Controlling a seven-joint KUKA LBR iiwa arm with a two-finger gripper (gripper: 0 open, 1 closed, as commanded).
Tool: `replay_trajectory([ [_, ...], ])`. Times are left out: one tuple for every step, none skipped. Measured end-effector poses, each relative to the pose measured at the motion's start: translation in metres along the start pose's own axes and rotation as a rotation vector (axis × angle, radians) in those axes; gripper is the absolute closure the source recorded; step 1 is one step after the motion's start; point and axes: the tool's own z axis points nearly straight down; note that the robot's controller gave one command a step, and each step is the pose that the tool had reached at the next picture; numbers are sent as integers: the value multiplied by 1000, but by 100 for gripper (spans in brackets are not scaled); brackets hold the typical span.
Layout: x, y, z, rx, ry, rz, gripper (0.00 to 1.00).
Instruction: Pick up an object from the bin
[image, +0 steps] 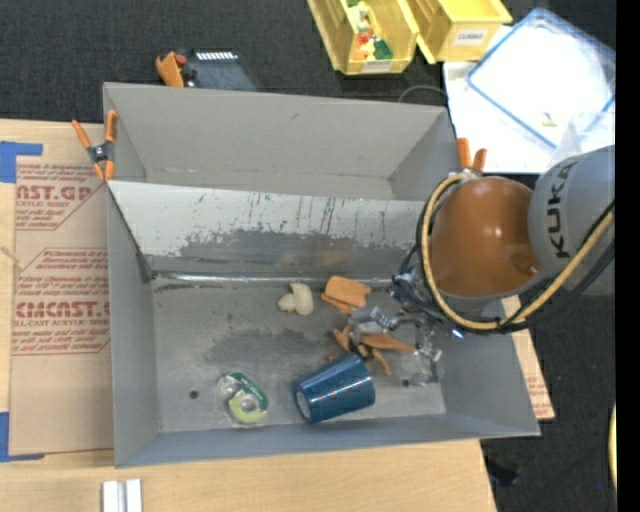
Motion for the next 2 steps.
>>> replay_trajectory([
  [10,9,-75,-5,2,-123,0],
  [-14,24,-10,-5,-3,-48,0],
])
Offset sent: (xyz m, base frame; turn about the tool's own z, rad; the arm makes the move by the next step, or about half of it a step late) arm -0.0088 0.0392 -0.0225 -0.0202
